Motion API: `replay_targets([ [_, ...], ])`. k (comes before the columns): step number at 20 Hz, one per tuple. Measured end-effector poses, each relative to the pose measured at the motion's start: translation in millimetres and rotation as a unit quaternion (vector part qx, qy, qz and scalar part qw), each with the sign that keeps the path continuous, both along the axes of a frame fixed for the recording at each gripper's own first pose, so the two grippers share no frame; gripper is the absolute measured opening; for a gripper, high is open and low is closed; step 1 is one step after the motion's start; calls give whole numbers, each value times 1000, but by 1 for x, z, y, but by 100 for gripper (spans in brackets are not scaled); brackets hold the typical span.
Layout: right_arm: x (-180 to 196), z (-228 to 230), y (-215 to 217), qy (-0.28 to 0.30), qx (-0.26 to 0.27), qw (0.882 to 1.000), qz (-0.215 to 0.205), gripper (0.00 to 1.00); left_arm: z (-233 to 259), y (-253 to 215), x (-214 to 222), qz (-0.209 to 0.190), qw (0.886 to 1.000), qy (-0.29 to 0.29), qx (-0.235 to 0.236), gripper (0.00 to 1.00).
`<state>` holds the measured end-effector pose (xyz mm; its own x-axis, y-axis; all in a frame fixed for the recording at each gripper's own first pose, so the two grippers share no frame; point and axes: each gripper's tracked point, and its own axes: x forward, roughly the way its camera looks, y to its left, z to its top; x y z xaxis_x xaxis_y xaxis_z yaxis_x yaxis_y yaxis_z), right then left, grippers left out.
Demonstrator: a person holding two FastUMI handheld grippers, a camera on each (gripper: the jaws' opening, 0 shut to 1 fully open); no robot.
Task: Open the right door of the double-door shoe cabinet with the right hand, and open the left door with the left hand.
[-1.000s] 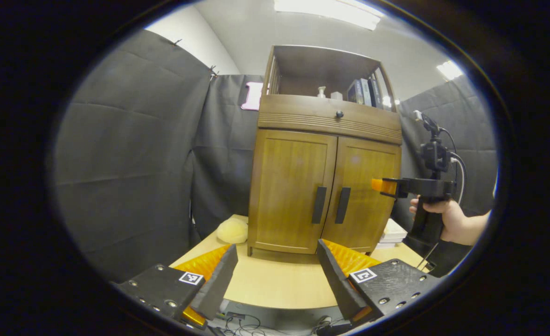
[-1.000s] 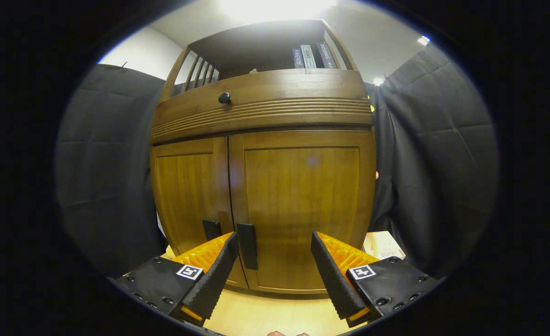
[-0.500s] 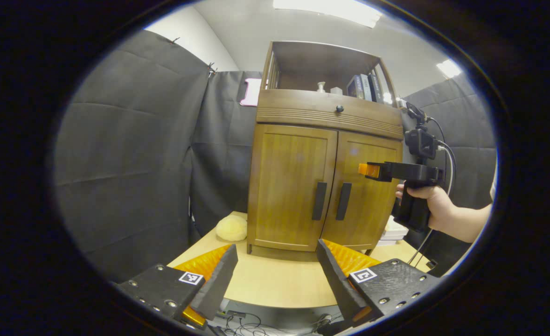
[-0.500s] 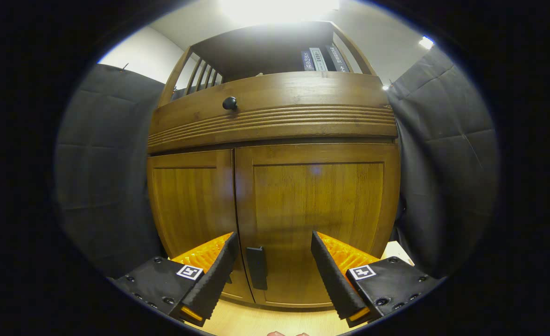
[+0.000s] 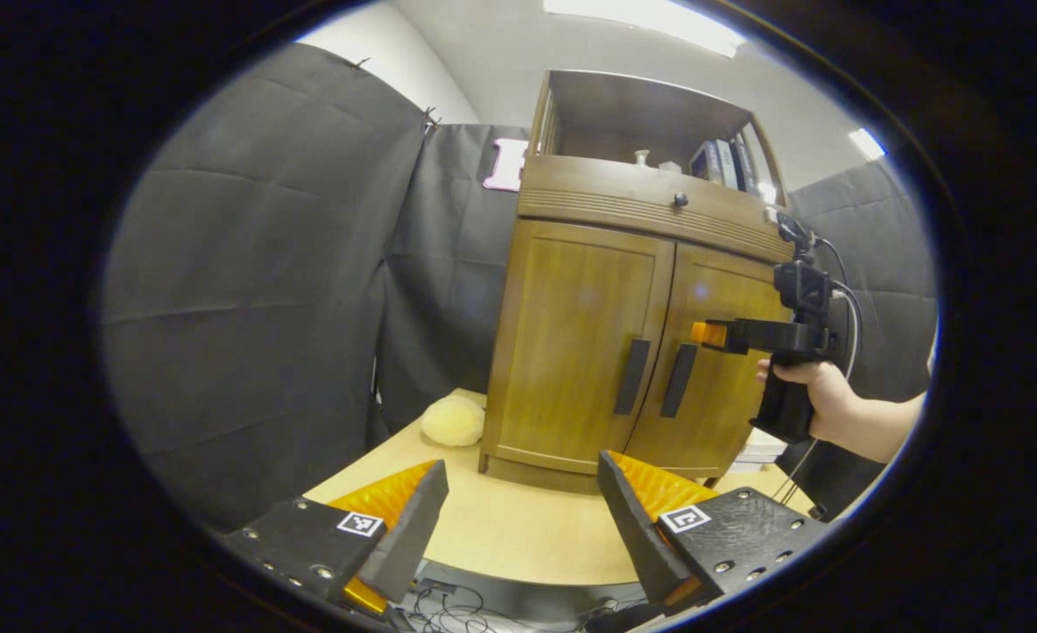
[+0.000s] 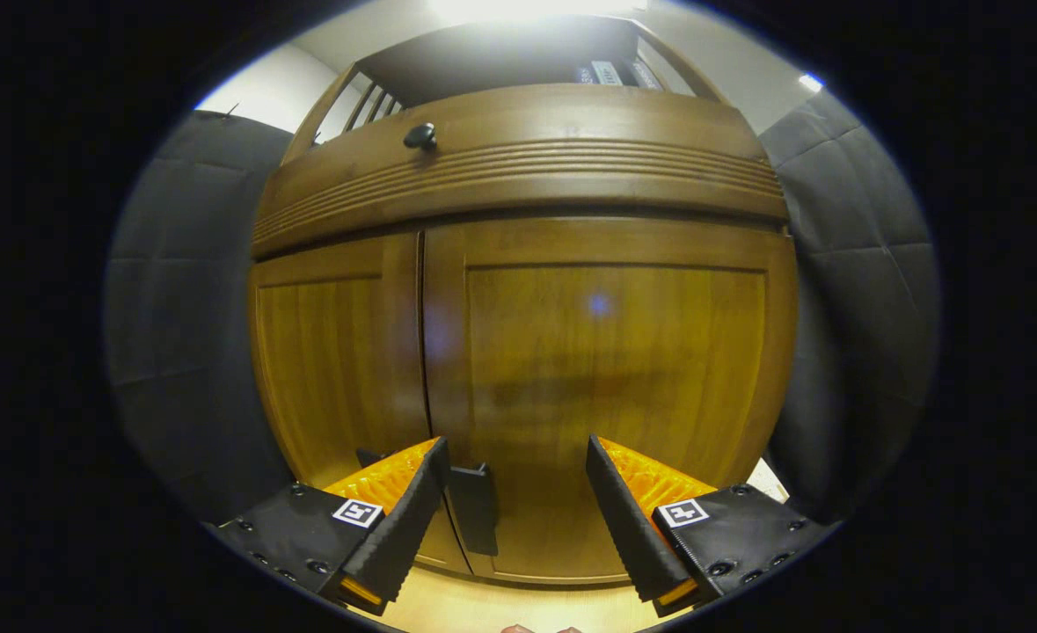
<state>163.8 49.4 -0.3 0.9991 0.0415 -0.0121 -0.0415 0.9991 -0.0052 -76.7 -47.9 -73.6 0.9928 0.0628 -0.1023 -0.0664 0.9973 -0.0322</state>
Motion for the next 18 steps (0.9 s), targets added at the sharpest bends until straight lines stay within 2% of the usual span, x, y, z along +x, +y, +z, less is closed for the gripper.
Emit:
replay_targets([
  [12, 33, -65, 30, 63, -39, 997, 24, 96, -4, 9, 9, 42, 999, 7, -4, 96],
  [14, 35, -66, 31, 58, -36, 997, 20, 87, -7, 10, 11, 53, 999, 11, -5, 95],
  [15, 38, -65, 31, 58, -34, 998, 18, 76, -7, 11, 12, 57, 998, 11, -6, 95],
  [16, 41, -68, 30, 60, -32, 998, 18, 71, -7, 13, 12, 61, 998, 12, -7, 95],
  [18, 45, -69, 31, 68, -21, 997, 15, 48, -8, 14, 11, 69, 998, 13, -7, 95],
])
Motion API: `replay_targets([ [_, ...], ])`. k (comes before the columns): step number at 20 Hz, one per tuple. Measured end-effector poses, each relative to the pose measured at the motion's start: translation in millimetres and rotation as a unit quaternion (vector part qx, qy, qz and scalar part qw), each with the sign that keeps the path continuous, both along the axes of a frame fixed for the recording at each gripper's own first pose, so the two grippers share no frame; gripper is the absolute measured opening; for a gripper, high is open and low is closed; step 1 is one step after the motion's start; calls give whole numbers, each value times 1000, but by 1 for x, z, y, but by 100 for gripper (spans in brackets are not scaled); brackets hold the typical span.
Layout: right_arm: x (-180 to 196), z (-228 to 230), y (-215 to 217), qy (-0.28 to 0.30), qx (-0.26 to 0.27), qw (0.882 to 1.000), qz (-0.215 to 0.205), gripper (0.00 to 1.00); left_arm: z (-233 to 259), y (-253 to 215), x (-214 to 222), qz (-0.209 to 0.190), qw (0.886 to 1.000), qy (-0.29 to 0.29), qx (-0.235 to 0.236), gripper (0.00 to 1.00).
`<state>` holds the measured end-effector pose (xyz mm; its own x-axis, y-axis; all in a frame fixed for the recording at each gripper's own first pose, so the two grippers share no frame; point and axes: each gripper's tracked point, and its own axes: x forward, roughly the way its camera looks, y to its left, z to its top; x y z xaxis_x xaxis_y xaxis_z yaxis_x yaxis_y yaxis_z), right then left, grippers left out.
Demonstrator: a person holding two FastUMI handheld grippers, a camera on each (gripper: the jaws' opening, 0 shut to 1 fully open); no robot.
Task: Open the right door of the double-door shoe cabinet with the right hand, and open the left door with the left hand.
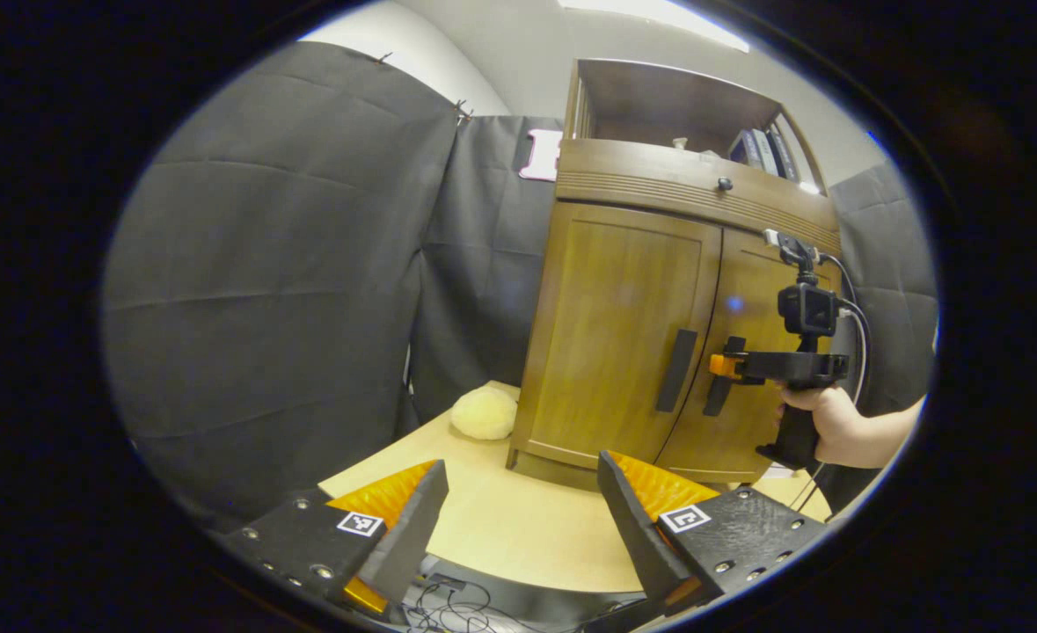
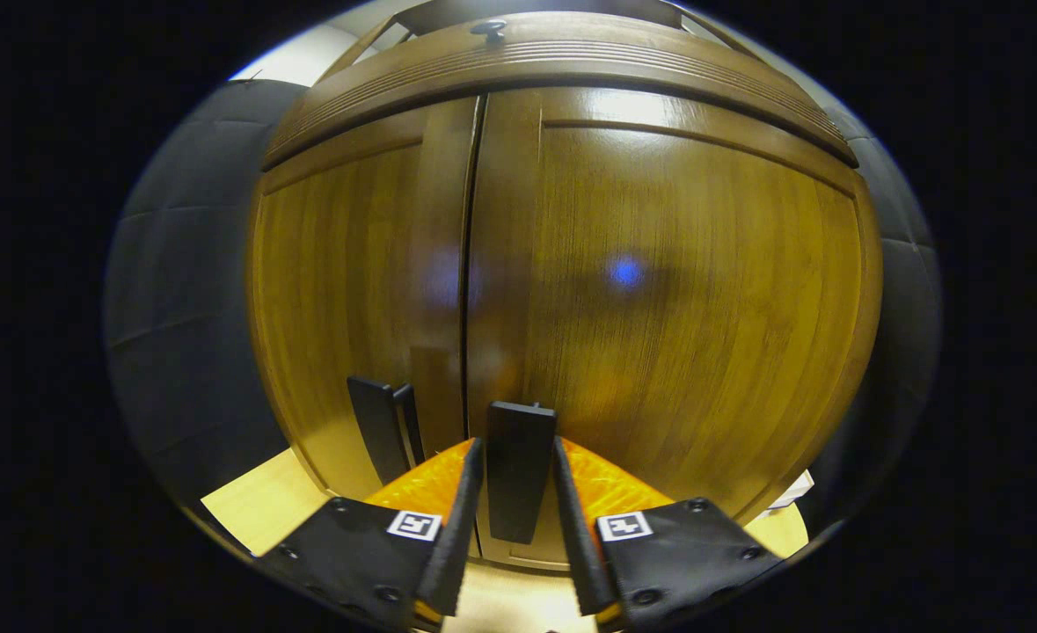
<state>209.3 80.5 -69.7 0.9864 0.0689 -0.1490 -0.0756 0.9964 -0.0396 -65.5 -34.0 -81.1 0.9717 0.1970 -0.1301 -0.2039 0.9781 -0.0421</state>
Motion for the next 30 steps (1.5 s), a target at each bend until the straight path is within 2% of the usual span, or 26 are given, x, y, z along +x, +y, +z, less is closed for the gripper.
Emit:
replay_targets([
  [1, -1, 1, 0, 3, 9, 1000, -1, 37, 1, 0, 0, 2, 1000, 0, 2, 94],
  [4, 1, 0, 1, 9, 33, 999, 6, 28, 5, -2, -3, -2, 1000, -3, 7, 100],
  [8, -2, -2, 2, 17, 33, 999, 37, 13, 1, -4, -5, -16, 1000, 2, 10, 100],
  [10, -6, -2, 3, 21, 27, 999, 33, 16, 0, -6, -6, -28, 1000, 6, 10, 100],
  [11, -11, -2, 3, 22, 23, 999, 29, 12, 1, -7, -7, -34, 999, 7, 11, 100],
  [12, -16, -4, 3, 20, 23, 999, 28, 16, 0, -9, -8, -41, 999, 11, 11, 100],
  [13, -21, -4, 3, 19, 28, 999, 28, 12, 0, -11, -9, -49, 999, 15, 11, 100],
  [15, -33, -6, 2, 17, 33, 999, 34, 16, 0, -16, -11, -73, 997, 22, 17, 100],
  [16, -40, -7, 2, 16, 32, 999, 37, 13, -2, -18, -13, -83, 996, 25, 23, 100],
  [19, -61, -9, 0, 11, 32, 998, 44, 13, -4, -24, -15, -111, 993, 32, 37, 100],
  [23, -88, -13, -9, 10, 34, 999, 41, 12, 1, -42, -11, -155, 987, 27, 35, 100],
  [24, -89, -14, -8, 10, 32, 999, 40, 16, 3, -48, -8, -166, 985, 25, 37, 100],
  [26, -98, -17, -12, 8, 33, 999, 36, 12, 1, -52, -8, -180, 983, 23, 40, 100],
  [30, -131, -20, -29, 6, 33, 999, 28, 16, -2, -64, -12, -210, 977, 31, 29, 100],
])
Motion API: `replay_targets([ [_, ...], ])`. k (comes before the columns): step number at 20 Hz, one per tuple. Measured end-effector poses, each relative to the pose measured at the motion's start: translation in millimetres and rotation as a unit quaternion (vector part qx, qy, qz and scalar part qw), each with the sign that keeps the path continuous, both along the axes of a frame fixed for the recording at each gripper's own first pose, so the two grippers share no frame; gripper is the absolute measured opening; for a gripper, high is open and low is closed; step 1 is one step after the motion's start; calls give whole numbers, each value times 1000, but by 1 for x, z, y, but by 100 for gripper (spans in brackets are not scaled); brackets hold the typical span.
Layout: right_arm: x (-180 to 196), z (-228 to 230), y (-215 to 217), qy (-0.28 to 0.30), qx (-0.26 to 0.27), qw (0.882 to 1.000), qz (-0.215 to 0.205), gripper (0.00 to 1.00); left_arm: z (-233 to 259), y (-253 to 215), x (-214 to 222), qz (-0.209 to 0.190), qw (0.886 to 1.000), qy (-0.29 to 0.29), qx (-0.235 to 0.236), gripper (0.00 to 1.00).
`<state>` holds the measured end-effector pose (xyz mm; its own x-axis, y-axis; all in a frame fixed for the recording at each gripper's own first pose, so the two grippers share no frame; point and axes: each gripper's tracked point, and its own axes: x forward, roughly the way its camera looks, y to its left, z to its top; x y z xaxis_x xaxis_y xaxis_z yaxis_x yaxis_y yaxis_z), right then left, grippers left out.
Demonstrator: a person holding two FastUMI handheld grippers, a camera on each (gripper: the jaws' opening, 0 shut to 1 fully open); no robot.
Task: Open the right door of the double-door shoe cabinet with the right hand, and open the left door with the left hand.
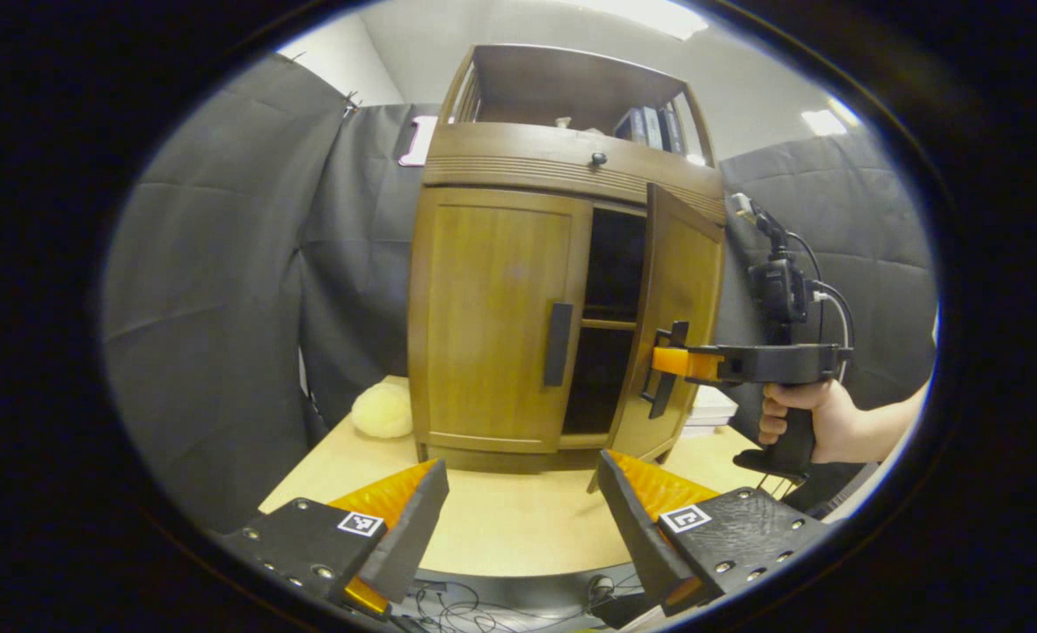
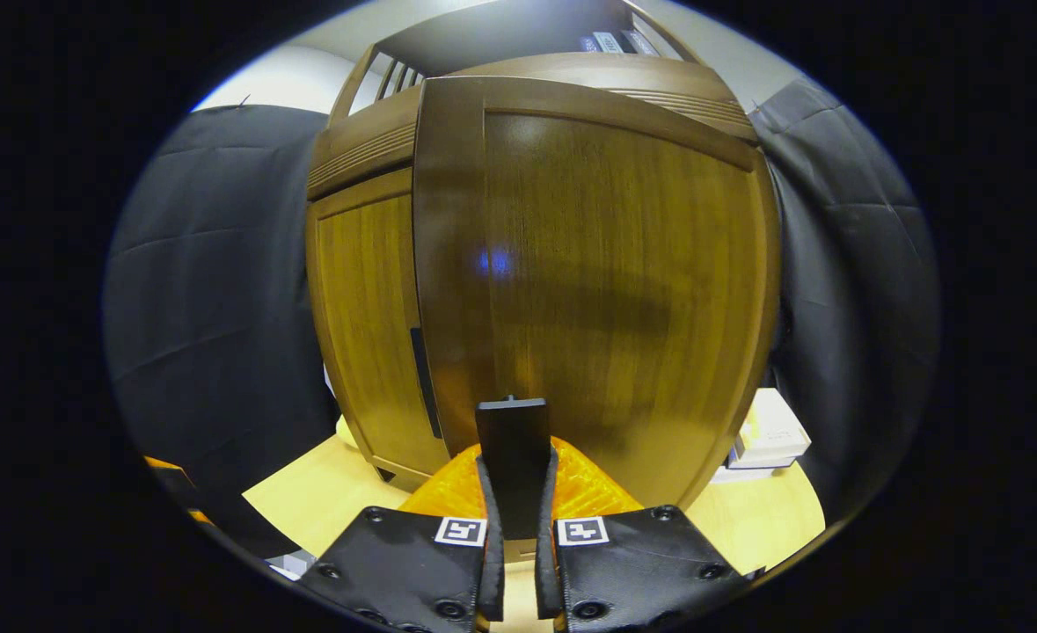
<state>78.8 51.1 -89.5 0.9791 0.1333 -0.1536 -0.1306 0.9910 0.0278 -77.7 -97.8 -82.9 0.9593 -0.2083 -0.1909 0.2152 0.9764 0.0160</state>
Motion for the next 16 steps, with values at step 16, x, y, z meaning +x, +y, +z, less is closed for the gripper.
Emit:
replay_targets([
  [16, -86, -9, -75, 19, 24, 999, -36, 12, 1, -8, -5, -9, 1000, -12, -18, 100],
])
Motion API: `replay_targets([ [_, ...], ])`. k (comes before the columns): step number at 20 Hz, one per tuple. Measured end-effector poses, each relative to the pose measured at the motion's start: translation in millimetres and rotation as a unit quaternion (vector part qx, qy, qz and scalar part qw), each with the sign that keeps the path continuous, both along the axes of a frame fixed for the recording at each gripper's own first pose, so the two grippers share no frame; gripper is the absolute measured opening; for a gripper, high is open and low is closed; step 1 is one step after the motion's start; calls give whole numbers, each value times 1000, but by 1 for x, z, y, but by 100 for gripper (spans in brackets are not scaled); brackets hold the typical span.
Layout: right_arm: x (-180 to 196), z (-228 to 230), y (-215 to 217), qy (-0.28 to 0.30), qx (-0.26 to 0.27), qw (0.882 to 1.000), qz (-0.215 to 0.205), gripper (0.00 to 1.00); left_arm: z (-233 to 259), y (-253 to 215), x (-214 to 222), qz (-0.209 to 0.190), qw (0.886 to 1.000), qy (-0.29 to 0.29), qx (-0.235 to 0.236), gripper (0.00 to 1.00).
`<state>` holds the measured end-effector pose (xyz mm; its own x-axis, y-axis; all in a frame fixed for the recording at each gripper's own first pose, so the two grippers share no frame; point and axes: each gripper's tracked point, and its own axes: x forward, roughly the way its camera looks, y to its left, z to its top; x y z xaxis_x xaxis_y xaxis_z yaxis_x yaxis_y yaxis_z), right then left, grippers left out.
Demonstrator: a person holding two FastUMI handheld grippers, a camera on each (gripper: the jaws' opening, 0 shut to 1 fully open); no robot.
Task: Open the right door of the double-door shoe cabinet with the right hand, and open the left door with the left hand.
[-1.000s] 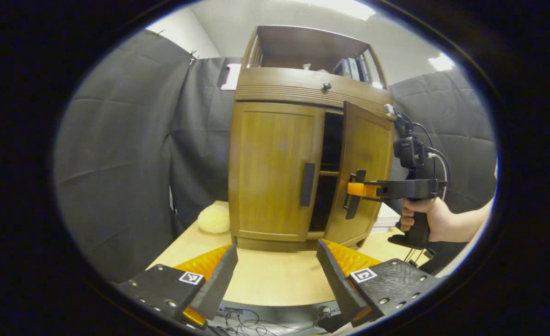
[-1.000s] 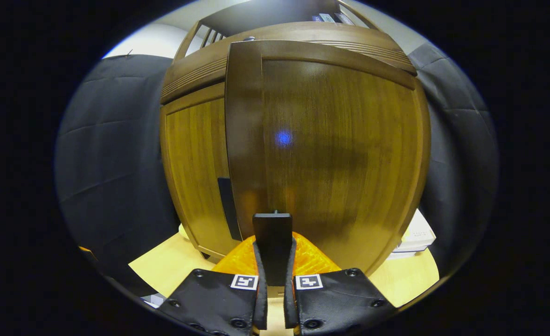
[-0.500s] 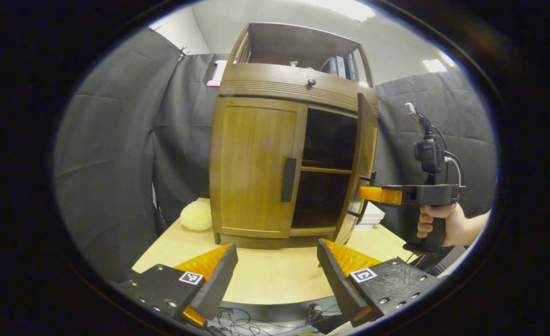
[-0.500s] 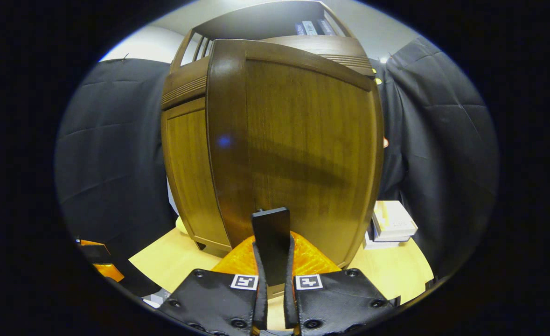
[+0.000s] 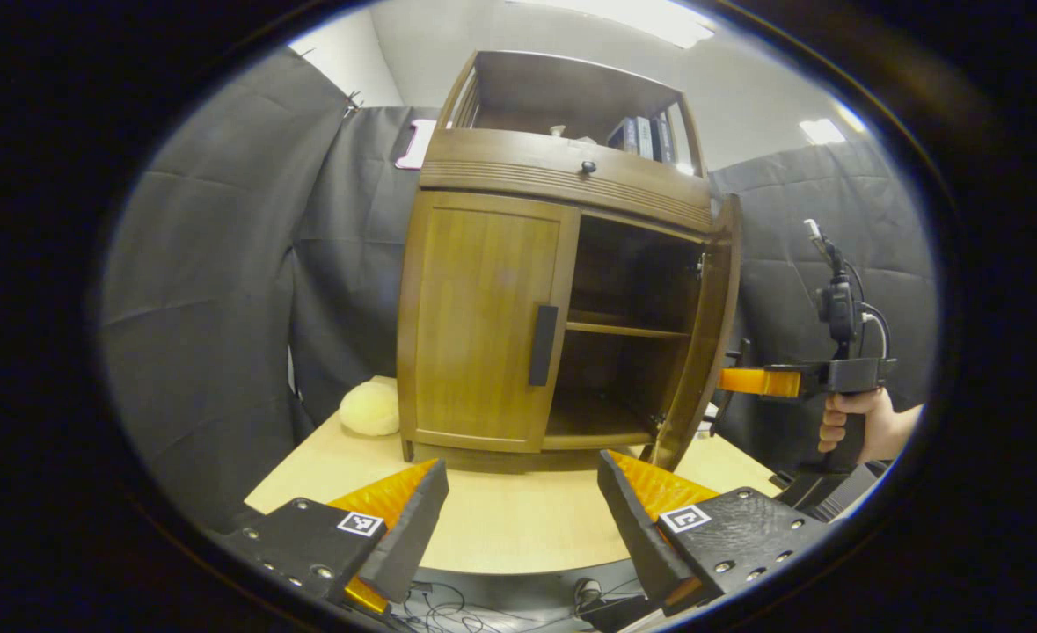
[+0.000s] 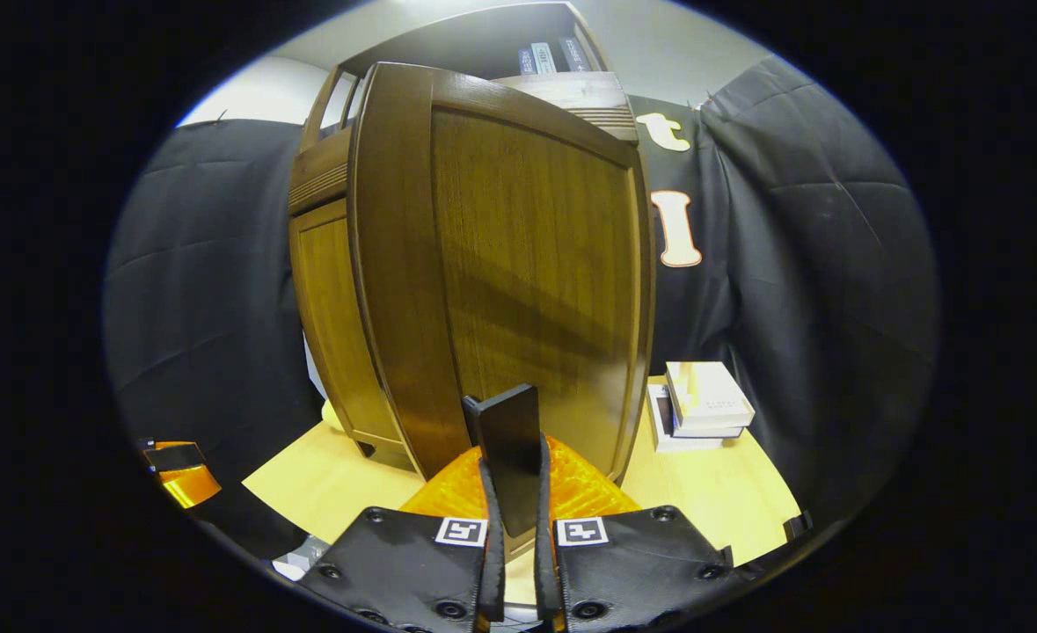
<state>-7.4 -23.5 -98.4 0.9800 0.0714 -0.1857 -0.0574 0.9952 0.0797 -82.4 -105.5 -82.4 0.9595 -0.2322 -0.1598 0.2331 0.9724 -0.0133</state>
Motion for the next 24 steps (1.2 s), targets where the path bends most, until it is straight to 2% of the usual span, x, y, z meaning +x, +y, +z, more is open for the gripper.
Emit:
replay_targets([
  [7, -26, -1, -43, -7, 0, 1000, -2, 15, -4, -6, -2, -8, 1000, 7, 1, 100],
  [9, -29, 0, -52, -13, 2, 1000, 7, 12, -5, -8, -2, -9, 1000, 7, 1, 100],
  [10, -30, 0, -57, -15, 3, 1000, 13, 15, -5, -8, -3, -10, 1000, 7, 0, 100],
  [12, -34, 0, -69, -15, -1, 1000, 14, 14, 0, -15, -2, -22, 1000, -4, -9, 100],
  [14, -38, -1, -84, -14, -13, 1000, 2, 11, 2, -18, 0, -29, 999, -11, -10, 100],
  [17, -43, -2, -108, -9, -8, 1000, -22, 11, 1, -14, 1, -27, 1000, -16, -3, 100],
  [20, -44, -3, -135, -5, -7, 999, -51, 17, 2, -15, -1, -24, 1000, -17, -12, 100],
  [21, -47, -2, -144, -5, -9, 998, -64, 5, 4, -17, -1, -27, 999, -20, -17, 98],
  [22, -46, -2, -152, -6, -3, 998, -69, 17, 4, -19, -1, -30, 999, -21, -20, 100],
  [23, -51, -2, -152, -4, 11, 998, -65, 5, 3, -19, 0, -32, 999, -20, -20, 100],
  [24, -52, -3, -151, -5, 22, 998, -65, 0, 1, -18, -2, -34, 999, -18, -17, 100],
])
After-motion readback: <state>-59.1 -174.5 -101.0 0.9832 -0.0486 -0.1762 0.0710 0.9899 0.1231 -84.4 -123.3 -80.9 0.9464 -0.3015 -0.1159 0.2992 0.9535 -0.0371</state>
